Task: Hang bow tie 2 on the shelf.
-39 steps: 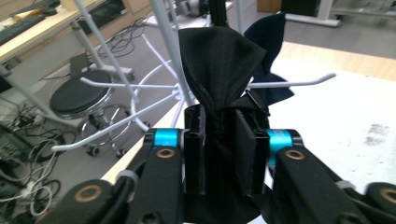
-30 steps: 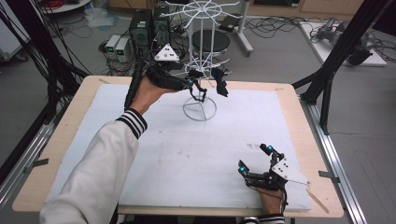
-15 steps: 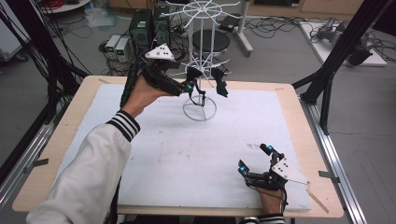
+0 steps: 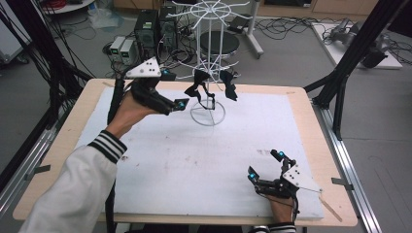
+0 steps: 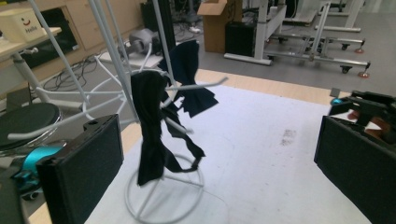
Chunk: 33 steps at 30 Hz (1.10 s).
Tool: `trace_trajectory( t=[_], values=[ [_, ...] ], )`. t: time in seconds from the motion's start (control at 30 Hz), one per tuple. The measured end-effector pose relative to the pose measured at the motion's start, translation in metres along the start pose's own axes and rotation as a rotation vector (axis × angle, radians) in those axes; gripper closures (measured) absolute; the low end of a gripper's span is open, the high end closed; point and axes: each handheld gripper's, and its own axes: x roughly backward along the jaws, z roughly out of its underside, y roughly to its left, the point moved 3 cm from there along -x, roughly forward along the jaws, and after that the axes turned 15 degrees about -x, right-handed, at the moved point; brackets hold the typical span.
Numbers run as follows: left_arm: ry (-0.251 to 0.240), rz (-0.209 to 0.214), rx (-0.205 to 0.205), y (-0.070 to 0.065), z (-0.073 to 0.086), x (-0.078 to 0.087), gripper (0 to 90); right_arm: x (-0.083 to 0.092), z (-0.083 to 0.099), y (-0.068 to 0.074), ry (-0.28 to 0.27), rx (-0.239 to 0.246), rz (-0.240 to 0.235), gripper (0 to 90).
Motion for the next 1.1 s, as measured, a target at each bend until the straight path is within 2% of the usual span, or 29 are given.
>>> trace_trajectory(
  t=[0.07,0.2,0.27,0.37,0.47,0.57,0.73,0.87,0.93,1.1],
  values=[
    [-0.005,-0.009,0.000,-0.008,0.006,0.010,1.8,0.000,0.000,0.000,0.001,0.003,0.000,0.7],
    [-0.055,-0.039,0.014,-0.026,0.020,0.034,1.8,0.000,0.000,0.000,0.001,0.004,0.002,0.7],
    [-0.064,-0.050,-0.003,-0.036,0.030,0.045,1.8,0.000,0.000,0.000,0.003,0.005,0.002,0.7],
    [-0.077,-0.058,0.008,-0.049,0.048,0.060,1.7,0.000,0.000,0.000,0.003,0.004,0.007,0.7],
    [-0.071,-0.079,0.023,-0.058,0.069,0.071,1.8,0.000,0.000,0.000,0.001,0.009,0.010,0.7],
    [-0.086,-0.111,0.055,-0.070,0.092,0.081,1.7,0.000,0.000,0.001,0.000,0.007,0.012,0.7],
    [-0.089,-0.180,0.082,-0.094,0.139,0.097,1.7,0.000,0.000,0.001,-0.001,0.007,0.015,0.7],
    [-0.061,-0.258,0.063,-0.105,0.167,0.106,1.7,0.000,0.000,0.001,-0.001,0.009,0.016,0.7],
    [-0.081,-0.286,0.107,-0.106,0.180,0.110,1.8,0.000,0.000,0.001,0.000,0.007,0.018,0.7],
    [-0.114,-0.345,0.118,-0.108,0.193,0.117,1.7,0.000,0.000,0.001,-0.001,0.008,0.018,0.7]
  ],
)
